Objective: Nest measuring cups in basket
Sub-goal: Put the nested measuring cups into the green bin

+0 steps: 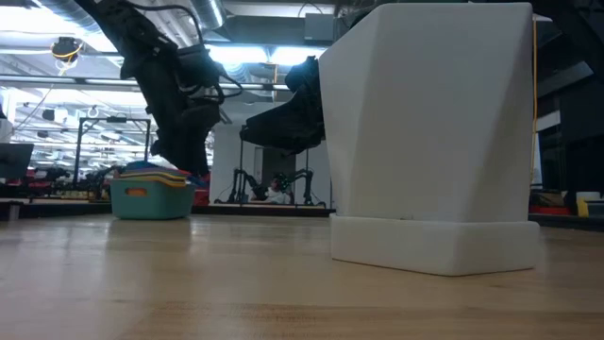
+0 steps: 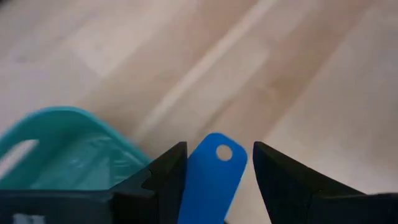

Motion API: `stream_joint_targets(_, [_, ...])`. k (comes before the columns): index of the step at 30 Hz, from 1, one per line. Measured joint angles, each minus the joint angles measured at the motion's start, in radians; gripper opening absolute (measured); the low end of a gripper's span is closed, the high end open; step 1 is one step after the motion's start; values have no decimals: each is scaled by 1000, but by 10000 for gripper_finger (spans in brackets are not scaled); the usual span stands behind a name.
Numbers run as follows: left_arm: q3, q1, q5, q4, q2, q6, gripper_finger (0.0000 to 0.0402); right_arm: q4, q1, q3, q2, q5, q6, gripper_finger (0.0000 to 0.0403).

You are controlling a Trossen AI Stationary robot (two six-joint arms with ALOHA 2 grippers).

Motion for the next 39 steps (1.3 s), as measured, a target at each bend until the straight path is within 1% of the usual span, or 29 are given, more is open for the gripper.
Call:
stream_joint_targets(4, [0, -17, 67, 0, 0, -33, 177, 0, 0, 0, 0, 0, 0, 190])
stream_joint_targets(7, [0, -31, 95, 0, -1, -65, 177, 0, 0, 0, 0, 0, 0, 190])
stream_joint_targets(12, [0, -54, 102, 1, -14, -82, 176, 0, 0, 0, 0, 0, 0, 190])
stream_joint_targets(16, [-1, -73, 96, 8, -52, -83, 177, -1, 0, 0, 0, 0, 0, 190])
stream_joint_targets(19, [-1, -80, 41, 26, -85, -81, 177, -4, 0, 0, 0, 0, -2, 190])
stream_joint_targets(23, [-1, -79, -89, 56, -102, -67, 177, -11, 0, 0, 0, 0, -3, 190])
stream_joint_targets(27, [-1, -74, -233, 98, -99, 6, 177, -18, 0, 0, 1, 1, -3, 190])
stream_joint_targets(29, [-1, -74, -282, 115, -89, 66, 177, -21, 0, 0, 1, 1, -4, 190])
stream_joint_targets(34, [-1, -72, -294, 117, -47, 186, 177, -22, 0, 0, 1, 4, -4, 190])
stream_joint_targets(39, [-1, -78, -294, 109, 10, 193, 177, -22, 0, 0, 1, 8, -4, 190])
